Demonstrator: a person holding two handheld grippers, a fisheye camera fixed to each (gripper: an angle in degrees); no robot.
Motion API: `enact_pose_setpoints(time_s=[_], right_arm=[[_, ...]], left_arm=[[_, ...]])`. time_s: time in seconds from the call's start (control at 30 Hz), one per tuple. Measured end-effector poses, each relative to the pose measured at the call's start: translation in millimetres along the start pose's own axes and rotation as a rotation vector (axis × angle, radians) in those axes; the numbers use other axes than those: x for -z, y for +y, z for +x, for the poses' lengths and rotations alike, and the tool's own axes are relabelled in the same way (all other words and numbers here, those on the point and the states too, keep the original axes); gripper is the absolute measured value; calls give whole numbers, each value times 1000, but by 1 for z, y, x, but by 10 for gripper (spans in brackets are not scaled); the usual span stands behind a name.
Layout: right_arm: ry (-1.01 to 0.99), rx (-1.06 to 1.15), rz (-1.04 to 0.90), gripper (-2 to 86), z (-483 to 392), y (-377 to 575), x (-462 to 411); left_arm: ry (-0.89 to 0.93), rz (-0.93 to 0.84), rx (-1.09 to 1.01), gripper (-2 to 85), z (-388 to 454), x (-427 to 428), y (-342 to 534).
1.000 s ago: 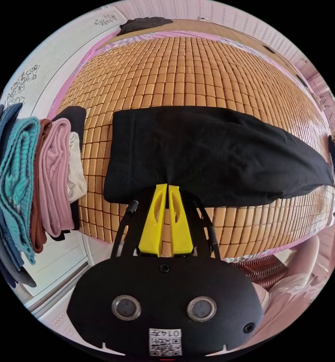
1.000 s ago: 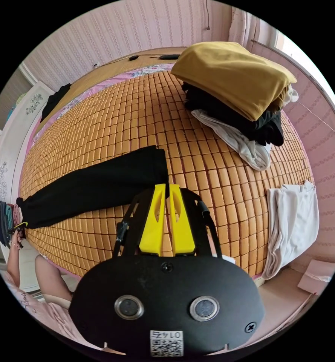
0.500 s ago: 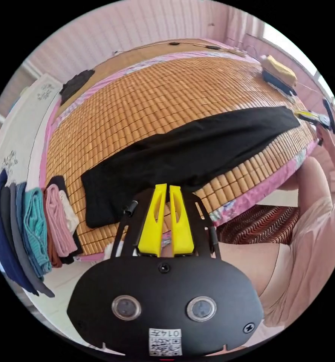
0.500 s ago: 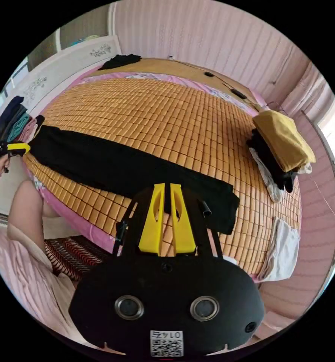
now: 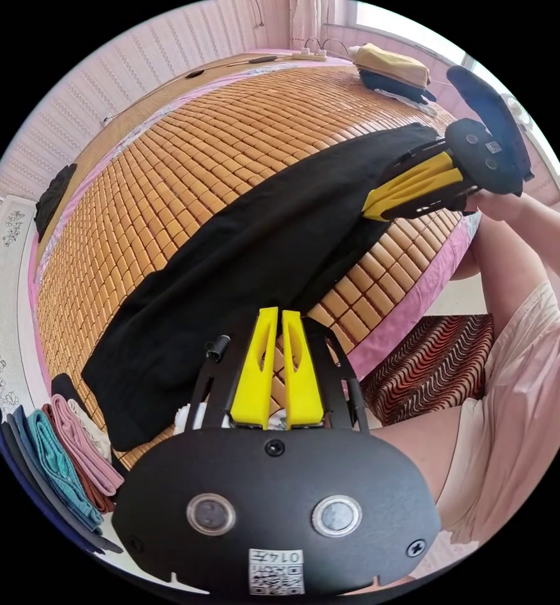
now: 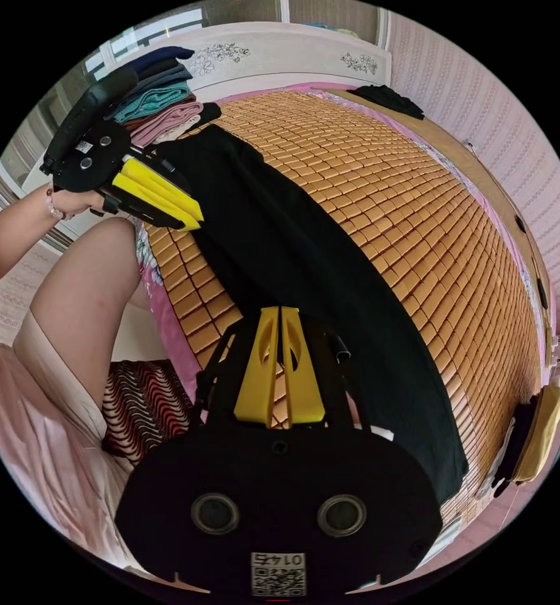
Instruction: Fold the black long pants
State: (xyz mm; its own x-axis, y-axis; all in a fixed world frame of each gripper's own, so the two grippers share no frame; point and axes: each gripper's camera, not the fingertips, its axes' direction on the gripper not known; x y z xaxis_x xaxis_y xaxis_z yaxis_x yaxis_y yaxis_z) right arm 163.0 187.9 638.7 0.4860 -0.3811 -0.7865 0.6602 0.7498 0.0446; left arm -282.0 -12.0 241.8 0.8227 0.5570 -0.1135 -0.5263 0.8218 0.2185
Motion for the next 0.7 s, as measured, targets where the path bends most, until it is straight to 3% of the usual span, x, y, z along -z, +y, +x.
enact_pose_setpoints(time_s=[0.13, 0.27, 0.4, 0.57, 0.7], right_arm=[[-18, 29, 9, -8, -7, -6, 41], [-76, 4, -94, -6, -5, -17, 30], [-101, -10, -51, 0, 2, -27, 69], [-116, -32, 3, 18, 24, -54, 108], [-187, 131, 103, 70, 9, -151, 128]], left_arm=[[32, 29, 3, -4, -2, 24, 23], [108, -50, 68, 2, -9, -6, 39], [167, -36, 155, 11, -33, -3, 66], [70, 63, 396, 29, -101, 34, 130], [20, 177, 533, 66, -158, 46, 209]])
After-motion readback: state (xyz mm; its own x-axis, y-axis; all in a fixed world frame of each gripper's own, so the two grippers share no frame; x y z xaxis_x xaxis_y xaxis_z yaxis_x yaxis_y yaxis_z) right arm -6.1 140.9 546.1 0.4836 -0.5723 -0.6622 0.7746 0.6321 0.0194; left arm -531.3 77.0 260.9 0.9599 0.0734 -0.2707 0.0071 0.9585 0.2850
